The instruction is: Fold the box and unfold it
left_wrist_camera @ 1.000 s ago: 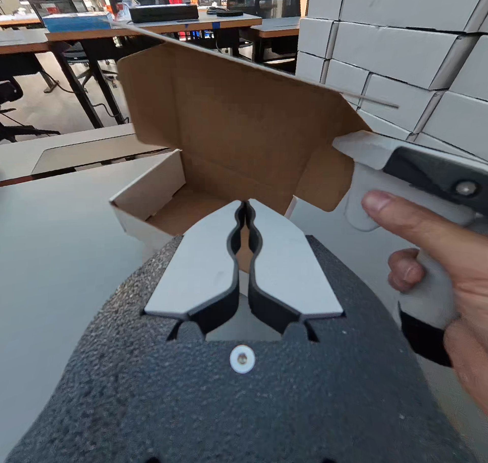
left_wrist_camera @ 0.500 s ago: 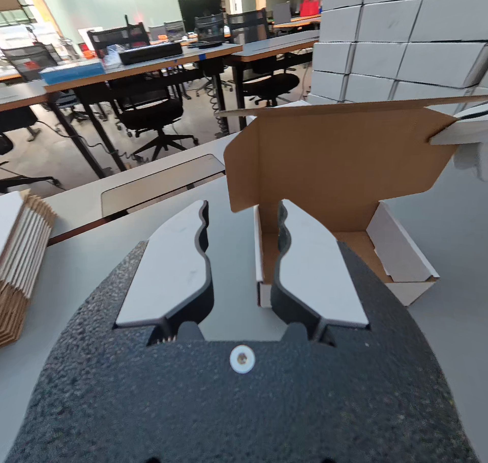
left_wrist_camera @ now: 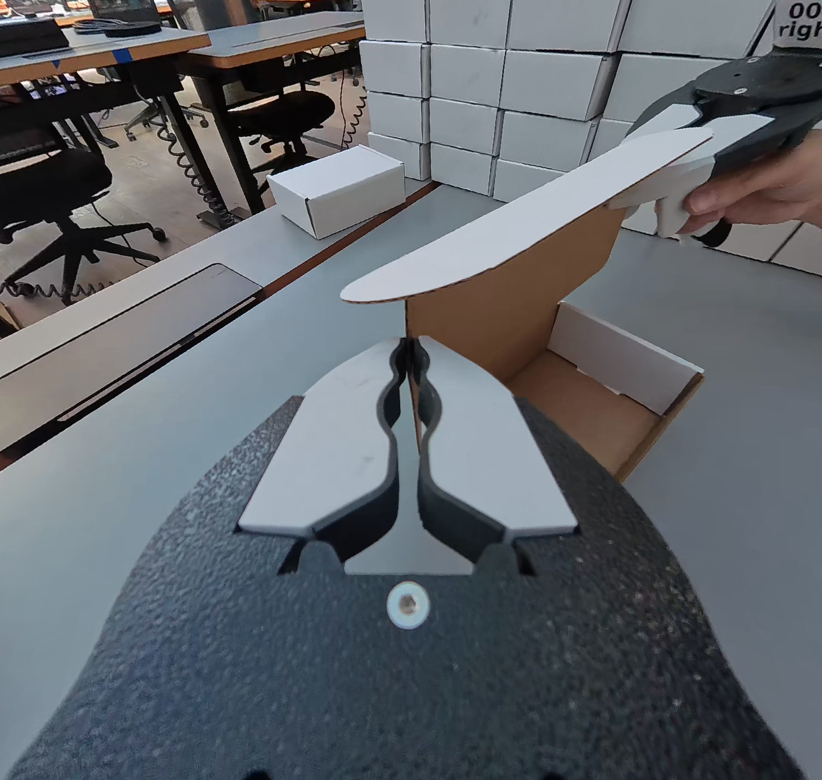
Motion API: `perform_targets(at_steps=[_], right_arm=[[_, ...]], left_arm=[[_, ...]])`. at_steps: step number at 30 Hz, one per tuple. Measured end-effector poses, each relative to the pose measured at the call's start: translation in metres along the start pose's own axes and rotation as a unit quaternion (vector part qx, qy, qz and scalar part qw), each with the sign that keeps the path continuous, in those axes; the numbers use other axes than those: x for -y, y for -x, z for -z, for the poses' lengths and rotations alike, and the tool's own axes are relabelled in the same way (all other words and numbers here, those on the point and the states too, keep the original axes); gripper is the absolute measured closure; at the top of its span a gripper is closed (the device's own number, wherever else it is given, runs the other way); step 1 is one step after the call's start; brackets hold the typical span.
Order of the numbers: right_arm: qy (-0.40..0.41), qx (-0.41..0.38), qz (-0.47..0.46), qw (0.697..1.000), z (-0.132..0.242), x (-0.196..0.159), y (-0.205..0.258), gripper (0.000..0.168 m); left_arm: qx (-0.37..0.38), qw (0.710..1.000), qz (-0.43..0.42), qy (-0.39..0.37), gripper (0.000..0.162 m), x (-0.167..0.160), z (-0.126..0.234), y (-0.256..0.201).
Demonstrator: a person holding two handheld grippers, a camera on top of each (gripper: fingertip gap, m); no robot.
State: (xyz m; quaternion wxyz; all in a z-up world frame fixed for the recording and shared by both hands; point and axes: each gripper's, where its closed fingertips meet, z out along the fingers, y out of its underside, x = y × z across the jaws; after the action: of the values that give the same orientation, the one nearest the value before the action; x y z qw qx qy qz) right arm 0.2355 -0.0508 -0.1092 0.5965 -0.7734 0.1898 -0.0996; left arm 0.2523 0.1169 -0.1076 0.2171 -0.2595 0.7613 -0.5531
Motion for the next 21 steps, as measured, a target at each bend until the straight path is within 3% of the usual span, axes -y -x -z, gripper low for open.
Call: perform_targets(at_steps=[7,14,17,18,19,21], right_arm=[[0.024,-0.042,0.094,0.994,0.010,-0.002,-0.002,0.161],[0.016,-0.011,0.070,0.997,0.015,0.000,0.000,0.166],[0.015,0.001,0.060,0.998,0.013,0.001,0.002,0.166],[0.015,0.000,0.062,0.998,0.012,0.001,0.002,0.167],[0.016,0.000,0.062,0.998,0.011,0.001,0.002,0.166],[0.015,0.011,0.059,0.998,0.011,0.001,0.004,0.167]], left_arm=[[0.029,0.999,-0.021,0.017,0.160,0.003,-0.001,-0.004],[0.004,0.999,-0.020,0.026,0.159,0.002,-0.001,-0.008],[-0.003,0.999,-0.034,0.038,0.145,0.001,-0.004,-0.007],[-0.005,0.998,-0.037,0.043,0.147,0.001,-0.006,-0.007],[0.001,0.998,-0.039,0.047,0.159,0.000,-0.008,-0.004],[0.005,0.998,-0.034,0.049,0.159,0.000,-0.010,0.001]])
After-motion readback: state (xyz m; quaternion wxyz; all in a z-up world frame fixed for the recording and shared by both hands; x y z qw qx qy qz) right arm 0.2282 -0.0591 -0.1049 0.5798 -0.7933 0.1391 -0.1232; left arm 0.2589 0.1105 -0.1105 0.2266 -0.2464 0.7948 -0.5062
